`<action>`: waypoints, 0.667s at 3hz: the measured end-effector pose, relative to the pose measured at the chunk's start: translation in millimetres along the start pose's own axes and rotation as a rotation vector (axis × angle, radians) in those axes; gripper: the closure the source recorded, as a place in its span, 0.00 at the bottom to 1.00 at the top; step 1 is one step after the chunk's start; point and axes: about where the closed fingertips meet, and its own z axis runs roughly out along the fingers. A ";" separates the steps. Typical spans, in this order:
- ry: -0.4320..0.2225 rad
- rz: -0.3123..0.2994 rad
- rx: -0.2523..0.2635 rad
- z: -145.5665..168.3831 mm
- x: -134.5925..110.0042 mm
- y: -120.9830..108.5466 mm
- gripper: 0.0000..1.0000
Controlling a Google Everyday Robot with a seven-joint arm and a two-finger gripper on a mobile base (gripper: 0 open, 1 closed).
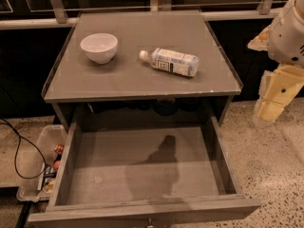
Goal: Place blue plastic bottle into top drawer
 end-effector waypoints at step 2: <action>-0.005 -0.003 0.026 -2.7 -4.7 -5.4 0.00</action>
Offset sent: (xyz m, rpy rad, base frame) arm 0.0110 0.0048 0.0050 -0.0063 -0.0350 -0.0020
